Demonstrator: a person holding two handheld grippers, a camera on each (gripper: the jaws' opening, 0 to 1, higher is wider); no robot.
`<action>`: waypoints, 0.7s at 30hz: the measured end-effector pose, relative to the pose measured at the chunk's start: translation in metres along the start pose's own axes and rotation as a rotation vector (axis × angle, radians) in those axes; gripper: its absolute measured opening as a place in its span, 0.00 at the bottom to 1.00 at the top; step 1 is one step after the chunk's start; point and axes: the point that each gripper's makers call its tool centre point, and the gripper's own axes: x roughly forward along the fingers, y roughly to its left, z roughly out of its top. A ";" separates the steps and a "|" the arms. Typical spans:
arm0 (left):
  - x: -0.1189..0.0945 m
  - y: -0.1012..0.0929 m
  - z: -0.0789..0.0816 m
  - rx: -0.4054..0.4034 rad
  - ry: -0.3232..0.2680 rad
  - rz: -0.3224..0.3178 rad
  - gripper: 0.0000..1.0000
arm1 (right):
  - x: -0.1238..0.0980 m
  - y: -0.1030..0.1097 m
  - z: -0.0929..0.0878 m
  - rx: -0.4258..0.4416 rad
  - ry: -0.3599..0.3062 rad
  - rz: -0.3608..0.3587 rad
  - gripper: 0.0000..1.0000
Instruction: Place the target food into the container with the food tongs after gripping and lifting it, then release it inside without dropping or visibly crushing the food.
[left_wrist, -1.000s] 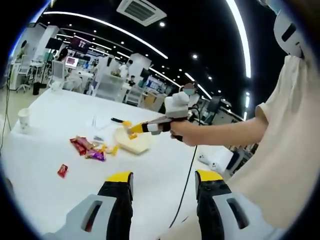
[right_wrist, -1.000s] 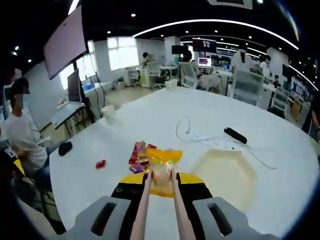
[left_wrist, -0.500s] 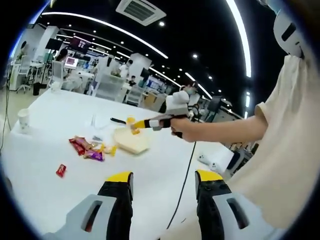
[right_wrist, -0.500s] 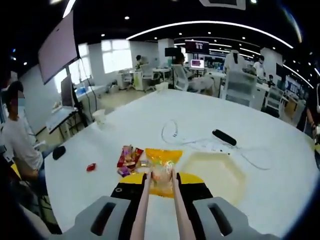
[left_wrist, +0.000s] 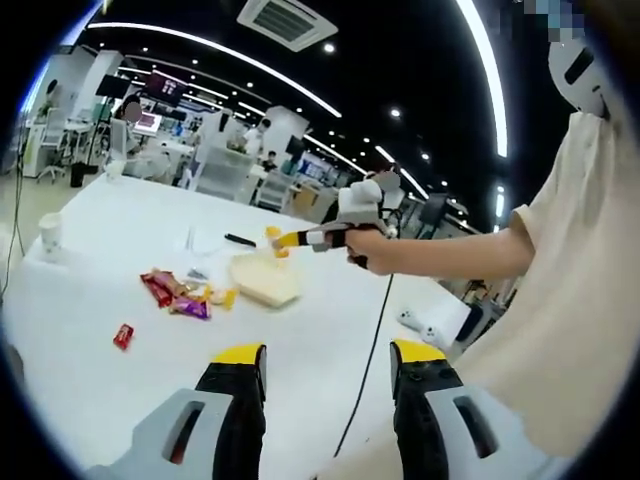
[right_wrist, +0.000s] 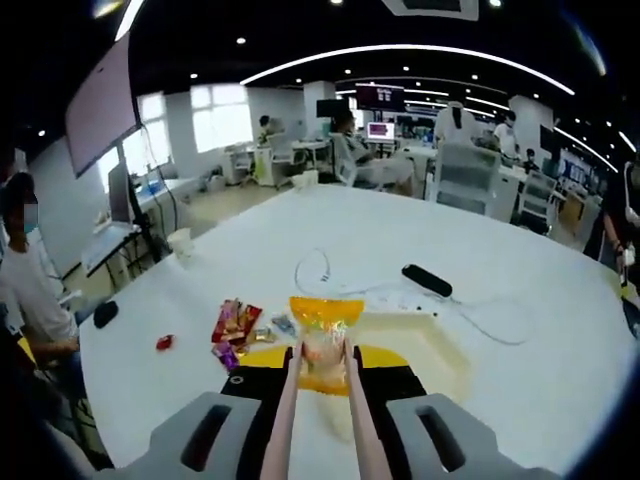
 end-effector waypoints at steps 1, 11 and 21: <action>0.001 0.000 0.000 0.000 0.000 0.000 0.49 | 0.000 -0.001 0.000 -0.003 0.001 -0.002 0.23; 0.004 0.001 0.000 -0.004 0.004 0.000 0.49 | -0.001 -0.019 -0.001 -0.005 0.006 -0.026 0.24; 0.001 0.003 -0.001 -0.012 0.003 0.012 0.49 | -0.003 -0.035 -0.011 -0.017 0.028 -0.044 0.24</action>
